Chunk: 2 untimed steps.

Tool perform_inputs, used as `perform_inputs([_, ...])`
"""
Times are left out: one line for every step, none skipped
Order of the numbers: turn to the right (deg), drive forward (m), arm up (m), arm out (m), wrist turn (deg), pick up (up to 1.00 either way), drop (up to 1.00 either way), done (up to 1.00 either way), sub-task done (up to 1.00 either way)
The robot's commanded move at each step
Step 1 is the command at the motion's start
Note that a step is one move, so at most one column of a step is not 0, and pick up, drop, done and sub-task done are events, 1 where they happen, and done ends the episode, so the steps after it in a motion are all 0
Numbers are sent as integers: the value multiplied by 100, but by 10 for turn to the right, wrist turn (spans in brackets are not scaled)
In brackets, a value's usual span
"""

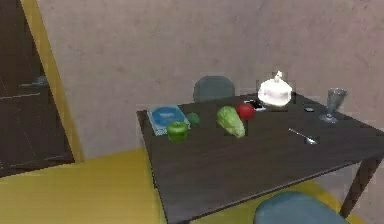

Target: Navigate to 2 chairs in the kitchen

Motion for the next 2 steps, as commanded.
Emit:
perform_inputs([390, 0, 0, 0, 0, 0, 0, 0, 0])
perform_inputs([0, 0, 0, 0, 0, 0, 0, 0, 100])
